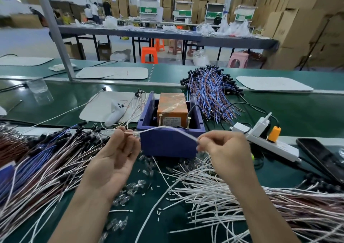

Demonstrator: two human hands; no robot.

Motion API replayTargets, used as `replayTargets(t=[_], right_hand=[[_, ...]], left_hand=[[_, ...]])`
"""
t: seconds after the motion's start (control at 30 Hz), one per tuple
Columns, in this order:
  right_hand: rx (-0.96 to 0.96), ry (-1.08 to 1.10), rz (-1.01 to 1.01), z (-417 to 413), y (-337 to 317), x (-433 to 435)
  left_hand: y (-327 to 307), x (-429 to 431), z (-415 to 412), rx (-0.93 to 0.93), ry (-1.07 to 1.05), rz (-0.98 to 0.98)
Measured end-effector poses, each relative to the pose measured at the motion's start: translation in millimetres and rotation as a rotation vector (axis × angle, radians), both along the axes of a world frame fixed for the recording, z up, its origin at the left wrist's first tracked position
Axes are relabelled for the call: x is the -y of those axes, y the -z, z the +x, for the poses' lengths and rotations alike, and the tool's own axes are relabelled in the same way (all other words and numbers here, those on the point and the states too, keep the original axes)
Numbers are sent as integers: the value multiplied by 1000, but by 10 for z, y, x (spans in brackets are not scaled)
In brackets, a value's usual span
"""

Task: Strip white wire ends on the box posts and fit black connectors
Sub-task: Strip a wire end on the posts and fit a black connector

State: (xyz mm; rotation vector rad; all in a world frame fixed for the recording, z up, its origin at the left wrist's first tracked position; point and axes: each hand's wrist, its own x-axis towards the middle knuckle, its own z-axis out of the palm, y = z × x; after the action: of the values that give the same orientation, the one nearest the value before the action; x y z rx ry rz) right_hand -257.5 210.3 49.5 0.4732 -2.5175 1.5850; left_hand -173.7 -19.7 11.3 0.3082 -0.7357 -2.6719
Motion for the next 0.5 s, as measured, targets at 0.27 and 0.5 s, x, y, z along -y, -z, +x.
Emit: replayTargets(t=[0.27,0.5], right_hand=[[-68,149,-551,-127,-157,-130],[-396,-54,233,-288,-236,30]], left_hand=[[-129,-131,30,162,-175,-282],[-31,-486,0,373,-466,-1498]])
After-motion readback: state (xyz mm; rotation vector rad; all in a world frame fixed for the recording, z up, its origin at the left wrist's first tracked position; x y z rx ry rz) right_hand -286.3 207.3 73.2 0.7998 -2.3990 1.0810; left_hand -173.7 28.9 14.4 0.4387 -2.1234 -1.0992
